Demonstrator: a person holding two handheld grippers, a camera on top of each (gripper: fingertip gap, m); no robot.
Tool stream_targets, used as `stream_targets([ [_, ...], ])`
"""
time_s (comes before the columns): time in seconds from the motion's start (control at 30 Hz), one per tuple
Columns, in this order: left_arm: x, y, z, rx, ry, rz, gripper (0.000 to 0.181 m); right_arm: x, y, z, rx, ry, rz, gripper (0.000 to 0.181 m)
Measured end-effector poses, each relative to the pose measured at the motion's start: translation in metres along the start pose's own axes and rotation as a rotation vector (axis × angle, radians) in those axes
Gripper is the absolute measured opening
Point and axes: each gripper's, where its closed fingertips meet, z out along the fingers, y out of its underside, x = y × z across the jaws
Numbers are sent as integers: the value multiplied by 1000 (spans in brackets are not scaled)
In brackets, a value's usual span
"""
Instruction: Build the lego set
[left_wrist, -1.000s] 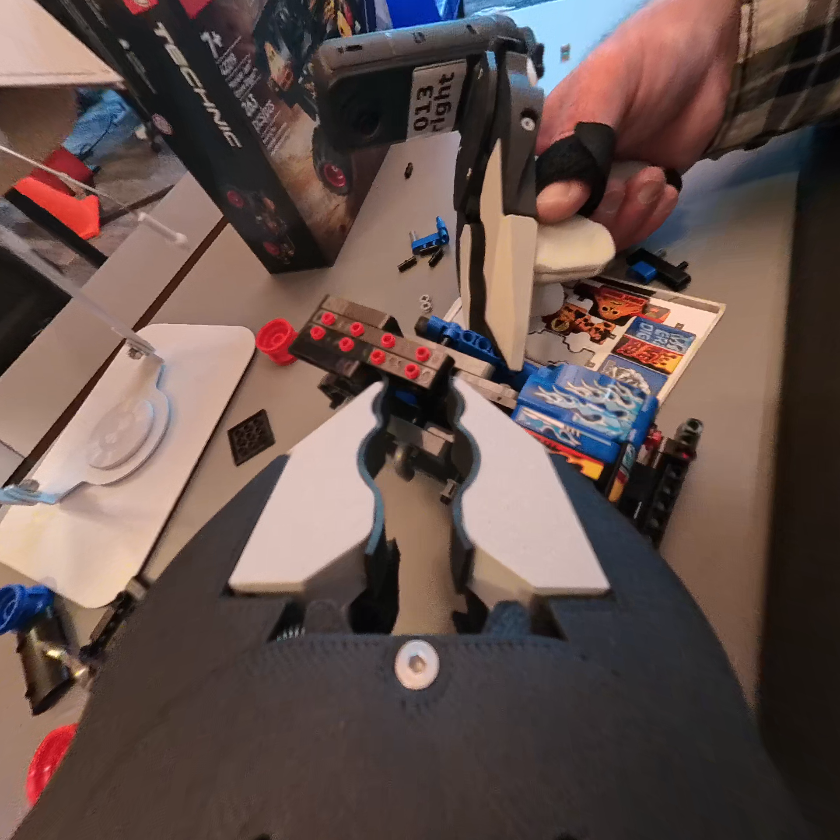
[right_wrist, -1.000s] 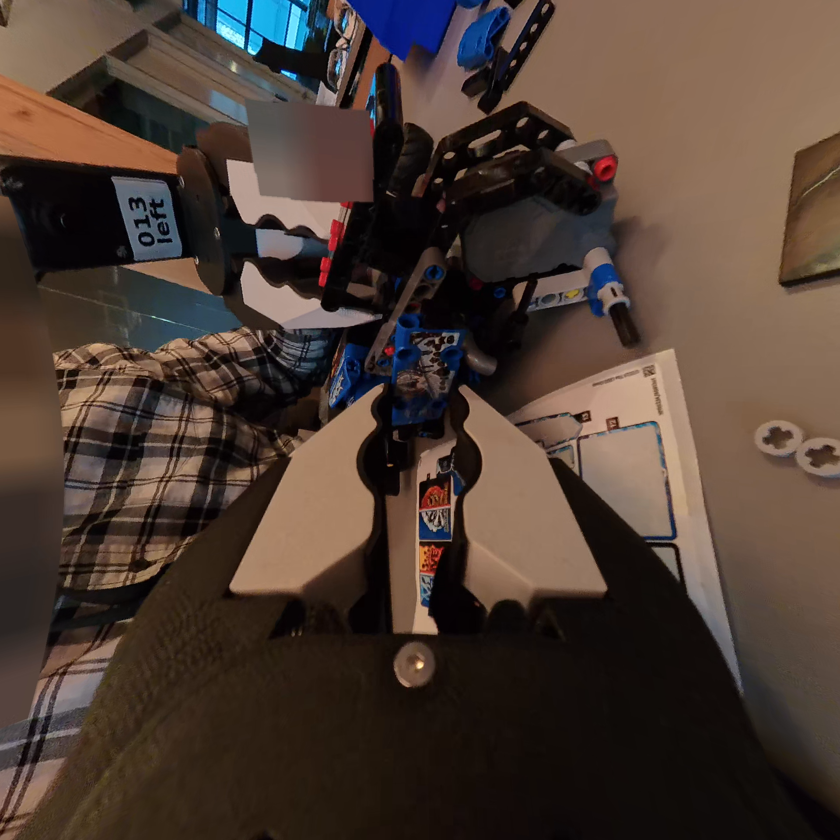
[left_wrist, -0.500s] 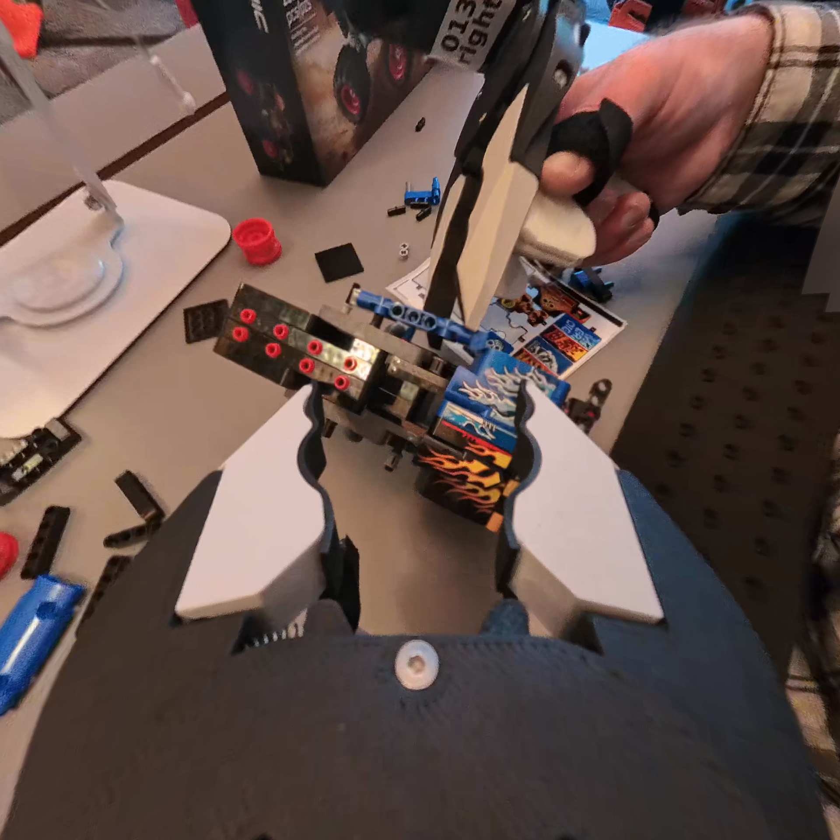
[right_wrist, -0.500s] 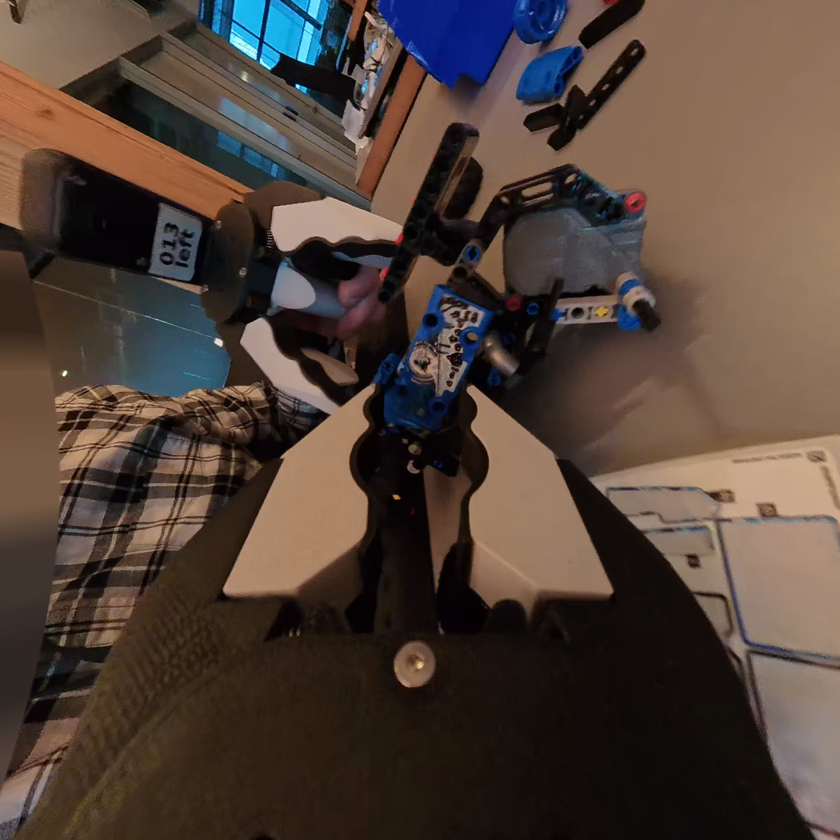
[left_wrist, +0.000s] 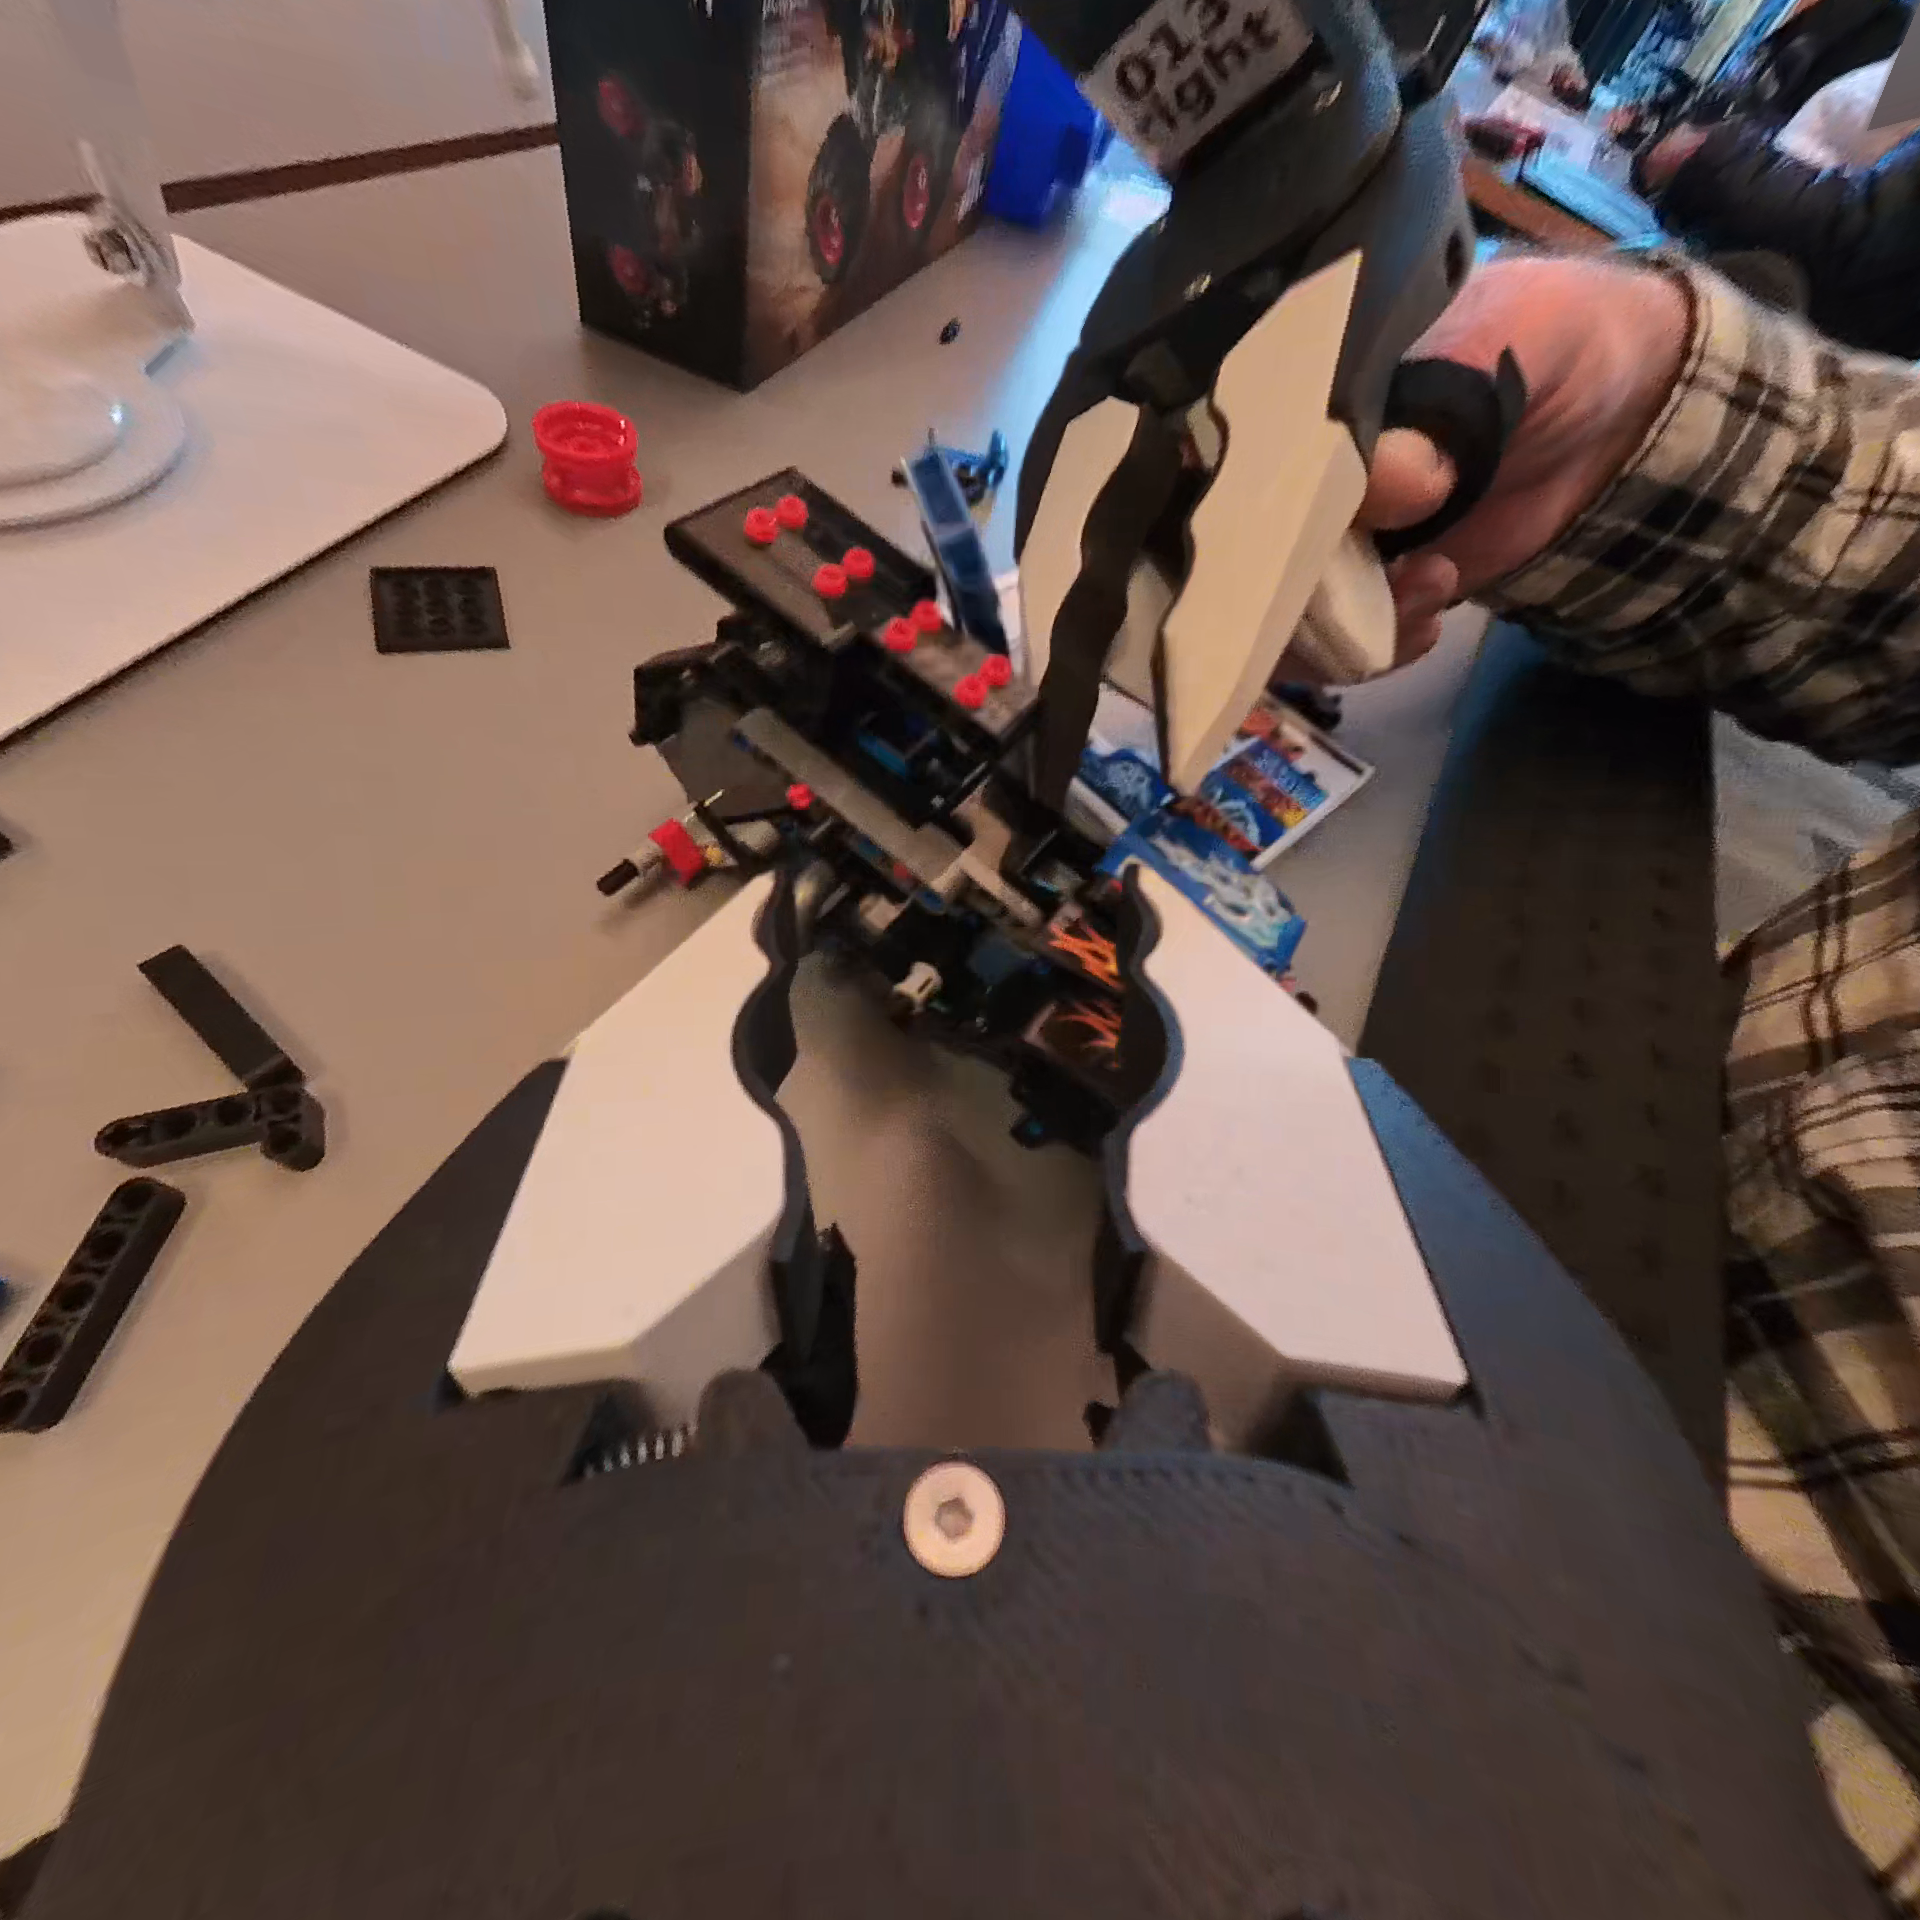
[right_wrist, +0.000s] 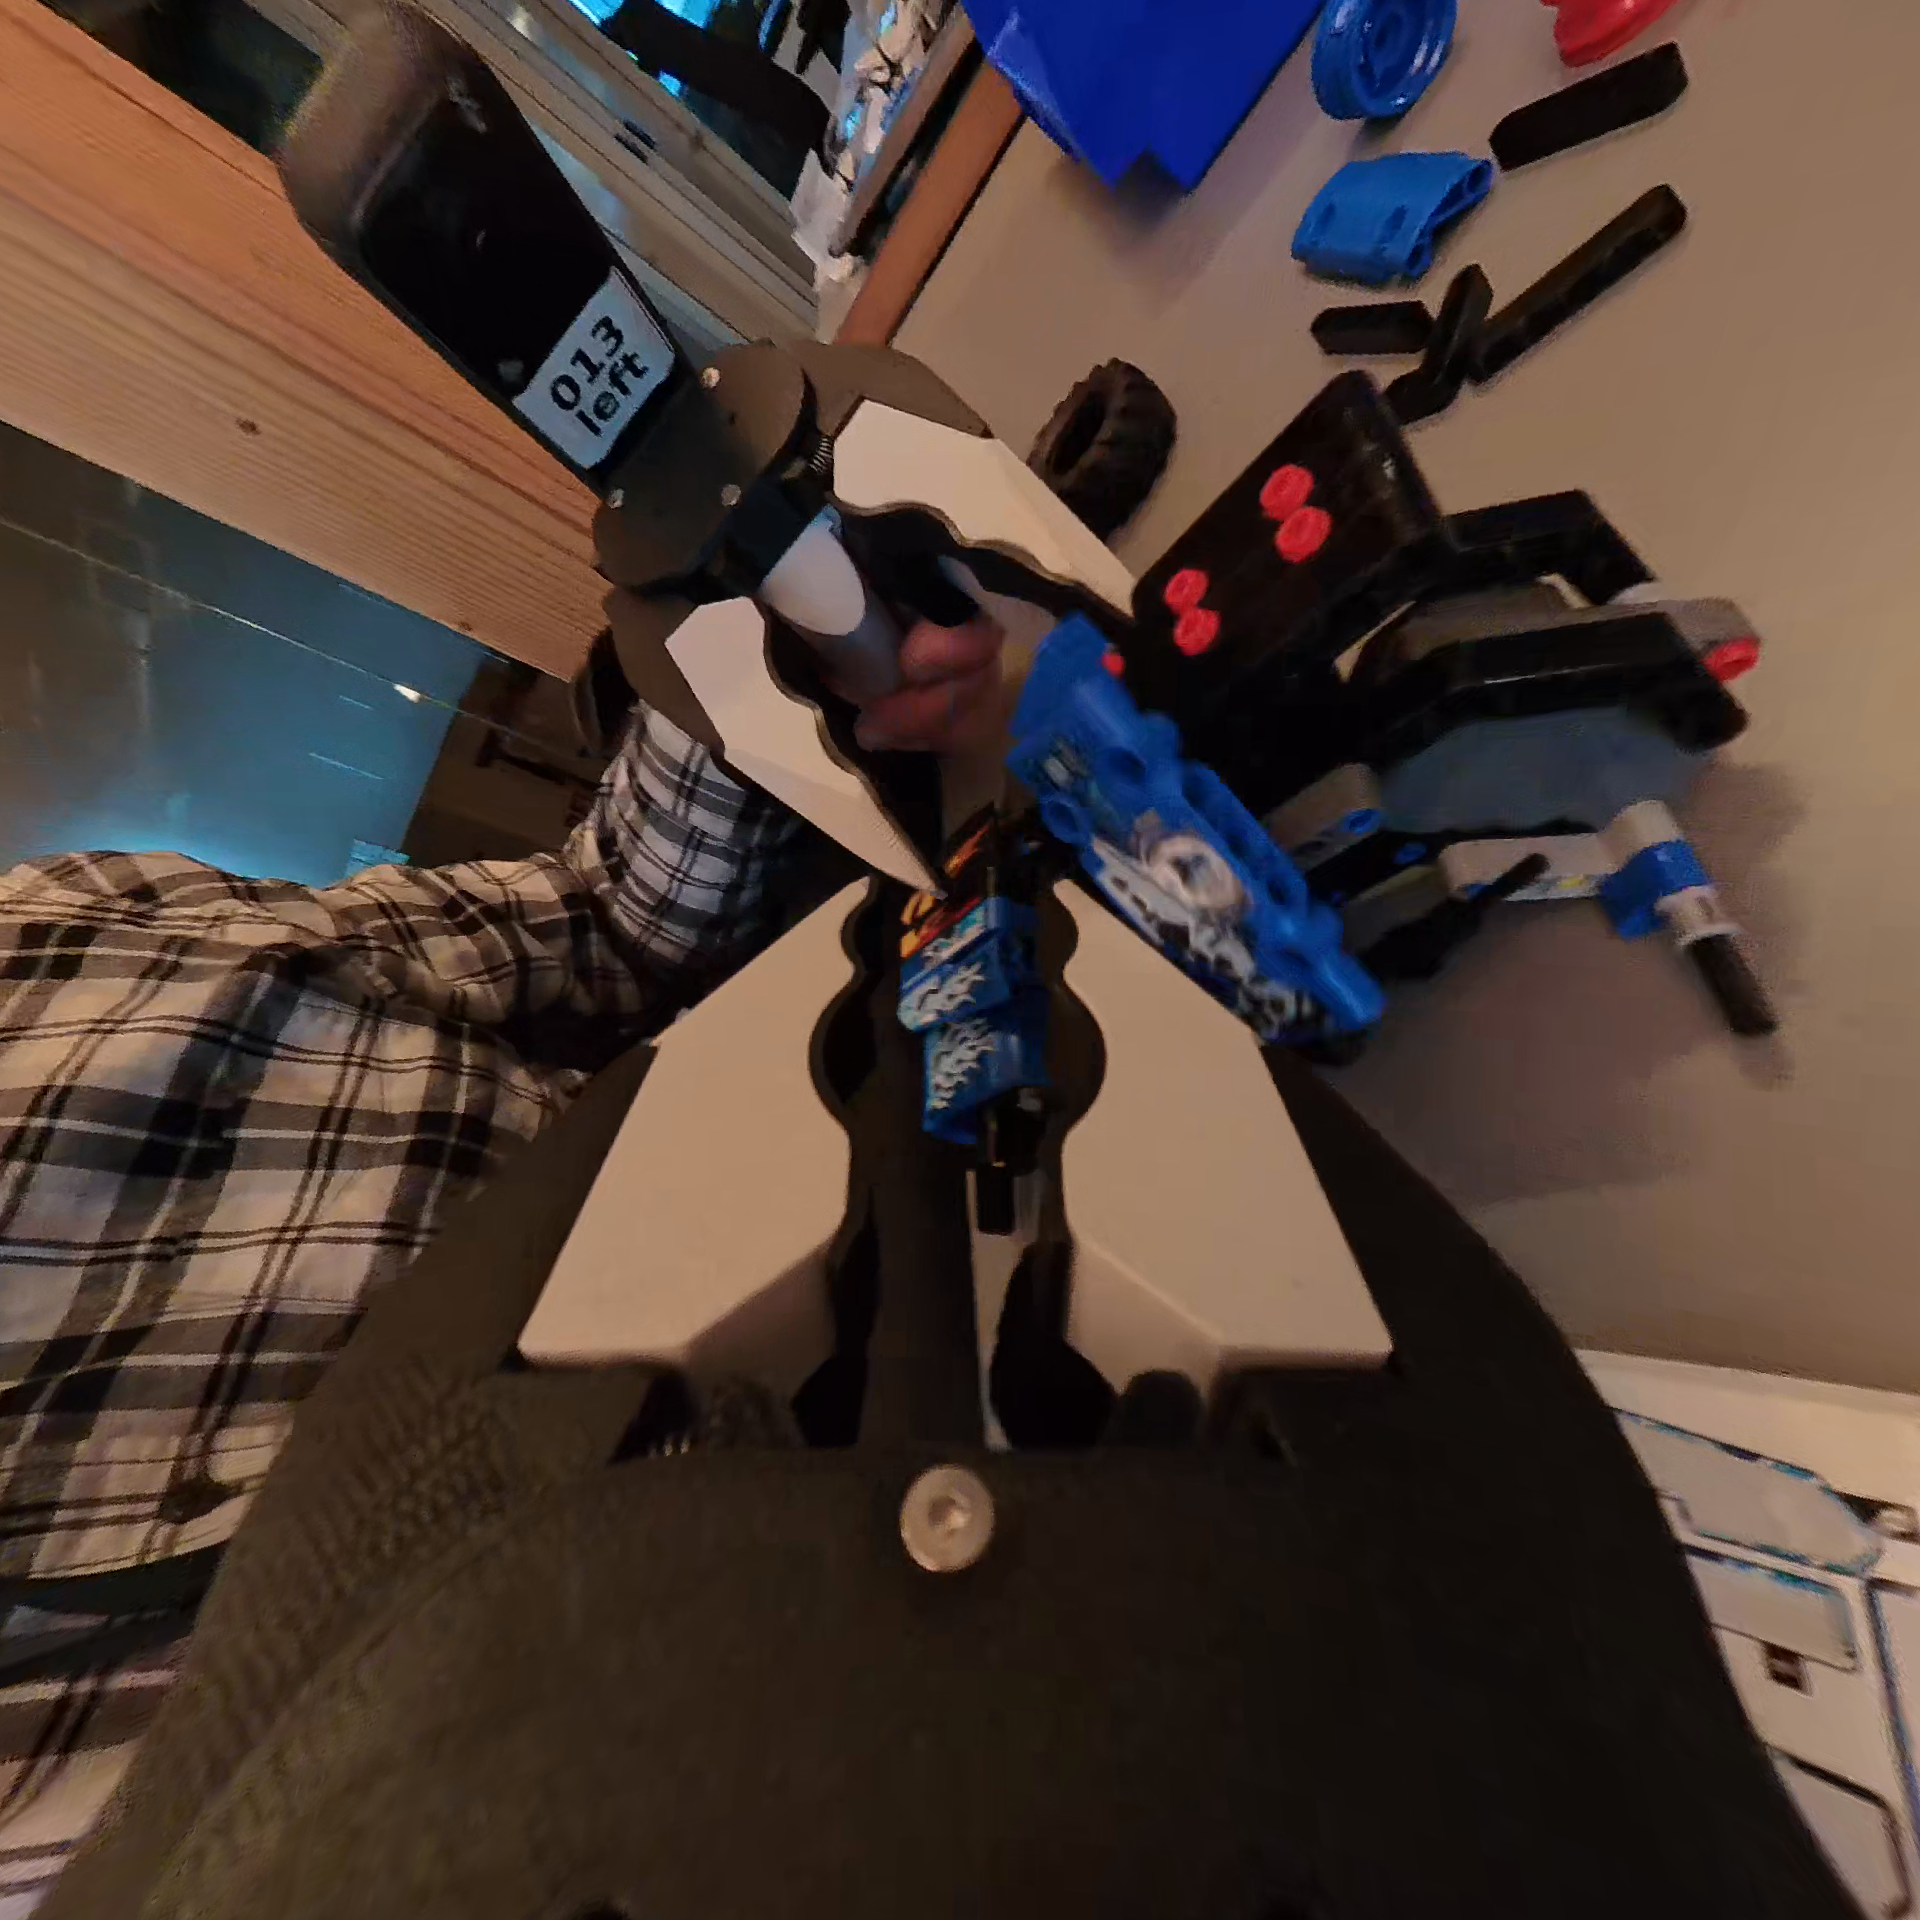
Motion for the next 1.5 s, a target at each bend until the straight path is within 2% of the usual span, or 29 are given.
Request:
stream_targets([
  [0.03,-1,2,2,-7,4,1,63,4,1,-1,-3,3,-3,22],
  [0.1,-2,1,2,-7,10,-2,63,8,6,-5,-16,-22,17,10],
  [0.3,-2,0,2,-31,3,14,65,6,25,-27,-63,-1,-40,22],
  [0.43,15,-11,-4,-38,-38,69,75,29,18,-62,-29,199,-141,31],
  [0.53,29,-11,0,-80,-155,142,81,55,11,-82,-60,400,-313,38],
  [0.63,33,-3,7,-134,-299,217,87,80,13,-90,-190,550,-466,43],
  [0.8,31,20,18,-225,-425,272,93,105,18,-80,-354,660,-582,57],
  [0.9,24,23,13,-192,-412,220,82,109,15,-72,-366,673,-590,59],
  [1.03,10,24,-2,-142,-362,142,81,110,13,-72,-405,687,-585,54],
  [1.07,8,24,-6,-139,-336,134,80,110,13,-72,-411,689,-594,48],
  [1.17,2,26,-17,-126,-242,126,80,110,16,-70,-421,674,-594,49],
  [1.23,-5,28,-25,-147,-214,170,80,106,16,-69,-410,653,-592,50],
  [1.37,-13,35,-35,-235,-151,316,79,110,14,-77,-401,687,-593,56],
  [1.5,-20,35,-38,-274,-125,384,80,115,13,-79,-394,729,-601,61],
])
